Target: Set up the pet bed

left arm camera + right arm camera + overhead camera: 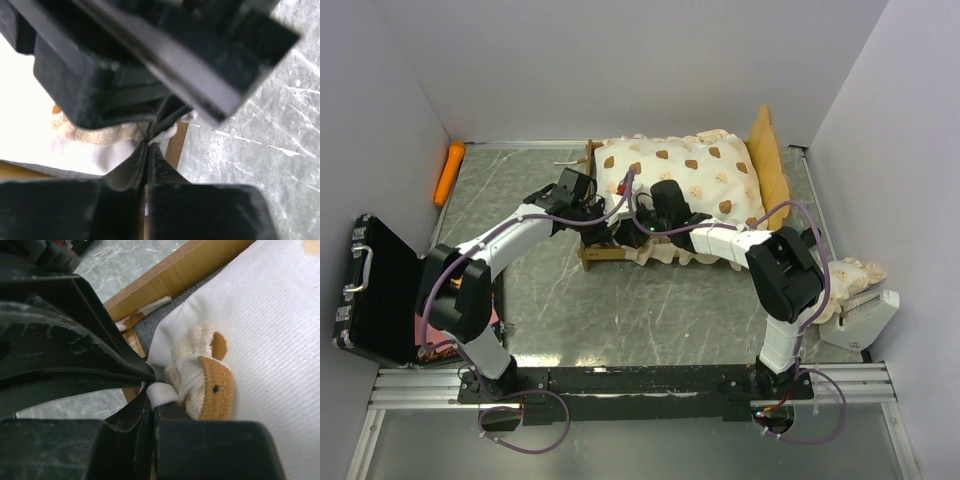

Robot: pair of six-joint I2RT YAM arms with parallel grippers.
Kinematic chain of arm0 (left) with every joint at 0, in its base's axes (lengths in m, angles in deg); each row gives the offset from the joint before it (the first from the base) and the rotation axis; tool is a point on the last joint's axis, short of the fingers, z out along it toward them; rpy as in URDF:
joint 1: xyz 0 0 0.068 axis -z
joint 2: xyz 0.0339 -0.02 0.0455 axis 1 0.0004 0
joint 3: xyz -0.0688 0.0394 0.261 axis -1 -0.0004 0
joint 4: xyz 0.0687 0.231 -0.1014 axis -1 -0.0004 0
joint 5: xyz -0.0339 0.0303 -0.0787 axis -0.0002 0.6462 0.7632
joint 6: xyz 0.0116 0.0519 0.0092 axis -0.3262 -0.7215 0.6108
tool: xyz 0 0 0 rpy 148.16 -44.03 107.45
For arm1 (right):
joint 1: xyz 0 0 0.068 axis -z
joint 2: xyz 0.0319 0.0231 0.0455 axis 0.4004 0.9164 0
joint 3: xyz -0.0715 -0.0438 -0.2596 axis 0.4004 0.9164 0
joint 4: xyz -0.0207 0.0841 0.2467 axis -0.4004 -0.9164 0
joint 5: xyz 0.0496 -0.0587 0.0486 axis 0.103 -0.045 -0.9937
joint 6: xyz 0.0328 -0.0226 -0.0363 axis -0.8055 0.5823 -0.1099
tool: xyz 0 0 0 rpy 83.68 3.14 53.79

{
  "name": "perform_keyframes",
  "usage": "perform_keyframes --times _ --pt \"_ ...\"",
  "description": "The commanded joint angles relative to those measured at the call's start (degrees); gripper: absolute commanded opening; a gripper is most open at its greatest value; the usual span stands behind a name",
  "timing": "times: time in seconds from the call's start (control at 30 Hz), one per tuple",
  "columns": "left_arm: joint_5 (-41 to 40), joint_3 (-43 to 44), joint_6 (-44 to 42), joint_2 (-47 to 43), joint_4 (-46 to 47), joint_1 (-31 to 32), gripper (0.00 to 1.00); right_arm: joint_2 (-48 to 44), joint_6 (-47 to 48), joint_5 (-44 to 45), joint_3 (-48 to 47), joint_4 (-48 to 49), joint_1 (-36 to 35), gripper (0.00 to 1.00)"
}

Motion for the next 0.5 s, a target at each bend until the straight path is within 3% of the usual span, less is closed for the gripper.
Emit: perform_keyframes --times 0.0,0.13,0.23,0.47 --pt "1.73 1.95 1.54 -0.32 -5.20 0.53 0.01 -0.84 1.35 1.78 -0.17 3.46 0.99 0.00" --pt "2.52 5.54 6.72 -1.37 -7.48 0.44 0.01 0.30 1.43 2.65 -1.13 3.03 1.25 0.00" --pt "7.87 8.63 9.80 -2.34 -11.43 0.53 0.01 1.27 1.52 3.80 -2.36 2.15 1.60 0.00" --pt "15.17 2.05 14.02 -5.68 -13.64 1.23 0.01 -0.31 0.55 2.75 -1.40 2.59 2.40 0.00"
